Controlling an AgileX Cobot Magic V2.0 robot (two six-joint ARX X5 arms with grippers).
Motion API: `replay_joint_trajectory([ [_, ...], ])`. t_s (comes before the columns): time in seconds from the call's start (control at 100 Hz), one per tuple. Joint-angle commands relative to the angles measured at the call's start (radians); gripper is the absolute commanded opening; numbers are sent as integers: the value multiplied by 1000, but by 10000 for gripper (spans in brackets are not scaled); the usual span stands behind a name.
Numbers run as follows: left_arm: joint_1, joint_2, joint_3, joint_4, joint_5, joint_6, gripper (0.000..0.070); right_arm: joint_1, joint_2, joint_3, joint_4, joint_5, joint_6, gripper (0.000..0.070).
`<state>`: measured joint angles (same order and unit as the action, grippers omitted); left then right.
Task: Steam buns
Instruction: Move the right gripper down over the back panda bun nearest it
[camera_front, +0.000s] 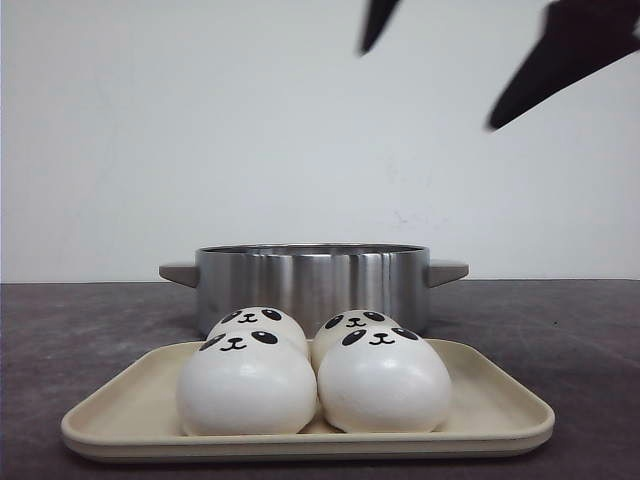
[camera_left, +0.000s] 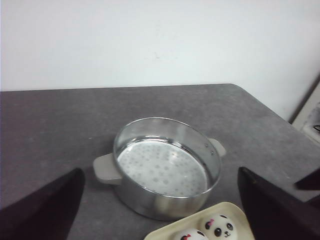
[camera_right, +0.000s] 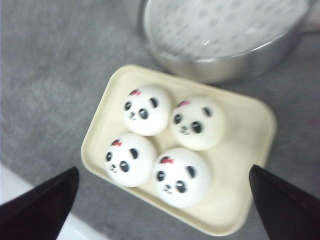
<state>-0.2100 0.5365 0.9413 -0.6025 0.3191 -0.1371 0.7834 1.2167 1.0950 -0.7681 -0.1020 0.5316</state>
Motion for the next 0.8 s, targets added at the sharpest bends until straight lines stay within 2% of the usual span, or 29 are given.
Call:
replay_joint_trajectory([
  [0.0,-14,5,13,11,0,16,596,21,76,26,6,-7,40,644],
  [0.06,-27,5,13,11,-5,16,596,29,136,32,14,-8,46,620],
  [0.36,-79,5,13,11,-8,16,596,26,375,32,74,5,44,620],
  [0.68,-98,5,13,4,-8,16,596,14,443,32,142,119,45,615],
  [0.79,-99,6,13,-7,-8,16,596,0,443,32,168,129,45,601],
])
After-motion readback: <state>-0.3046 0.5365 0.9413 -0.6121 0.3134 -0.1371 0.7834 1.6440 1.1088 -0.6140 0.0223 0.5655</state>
